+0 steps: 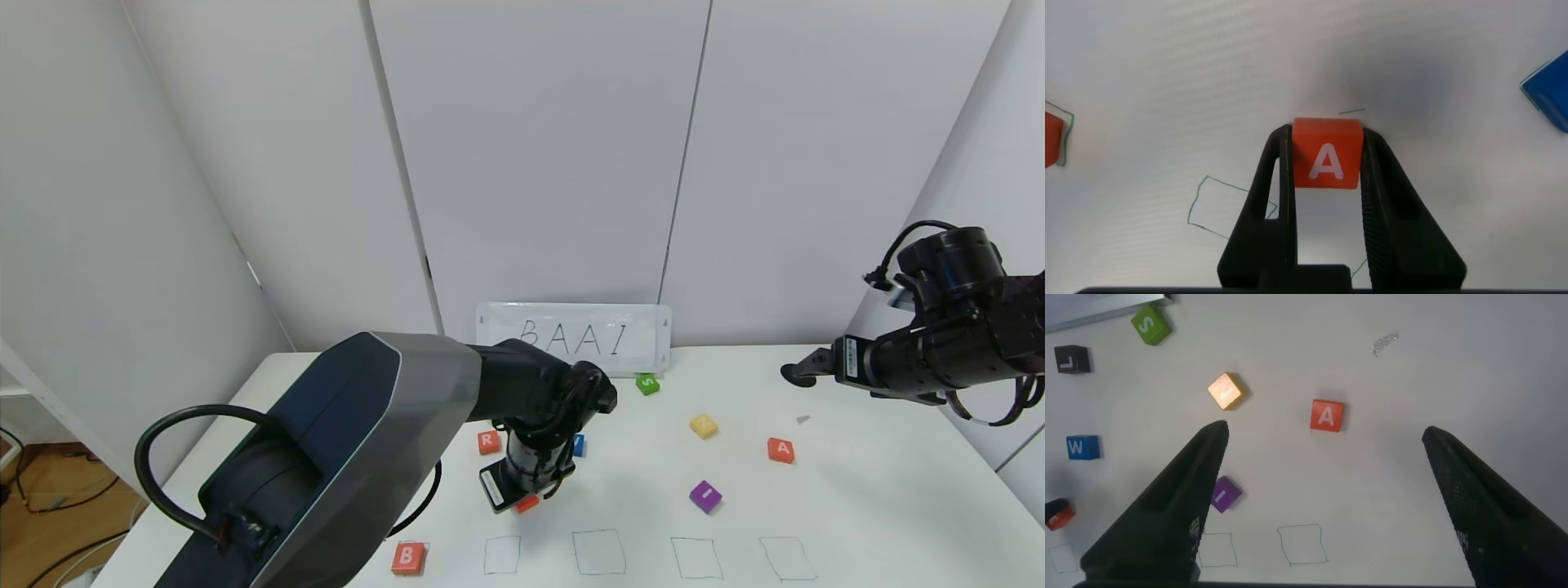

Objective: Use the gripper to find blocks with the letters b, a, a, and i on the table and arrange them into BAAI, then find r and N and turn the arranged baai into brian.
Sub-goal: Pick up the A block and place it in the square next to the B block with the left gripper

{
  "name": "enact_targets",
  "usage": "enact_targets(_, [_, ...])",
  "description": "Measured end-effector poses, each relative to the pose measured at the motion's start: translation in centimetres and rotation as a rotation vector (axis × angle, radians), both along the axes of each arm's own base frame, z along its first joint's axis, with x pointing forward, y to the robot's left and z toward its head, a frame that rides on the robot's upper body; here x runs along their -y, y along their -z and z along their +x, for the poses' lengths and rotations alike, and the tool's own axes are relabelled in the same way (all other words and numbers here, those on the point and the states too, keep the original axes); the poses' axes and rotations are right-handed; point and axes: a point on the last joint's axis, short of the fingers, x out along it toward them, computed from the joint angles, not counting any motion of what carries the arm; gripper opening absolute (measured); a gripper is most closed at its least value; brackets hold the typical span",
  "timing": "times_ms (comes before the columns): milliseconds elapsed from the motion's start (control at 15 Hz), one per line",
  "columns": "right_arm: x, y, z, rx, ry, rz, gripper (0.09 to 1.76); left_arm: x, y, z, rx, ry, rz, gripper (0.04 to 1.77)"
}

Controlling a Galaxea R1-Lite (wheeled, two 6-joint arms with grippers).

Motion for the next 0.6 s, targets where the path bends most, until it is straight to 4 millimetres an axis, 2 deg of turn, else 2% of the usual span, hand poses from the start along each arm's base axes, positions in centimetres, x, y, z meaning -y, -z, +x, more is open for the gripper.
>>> enact_targets(267, [0.0,0.0,0.0,-0.001,0.001,0.000,1.71,-0.4,-0.4,-0.3,-0.026,0.003,0.024,0.51])
enact_targets(600, [0.0,-0.1,0.0,0.002,0.001,0.000,1.71,-1.2,-2.6,-1.5,-0.036,0.032,0.042,0.51])
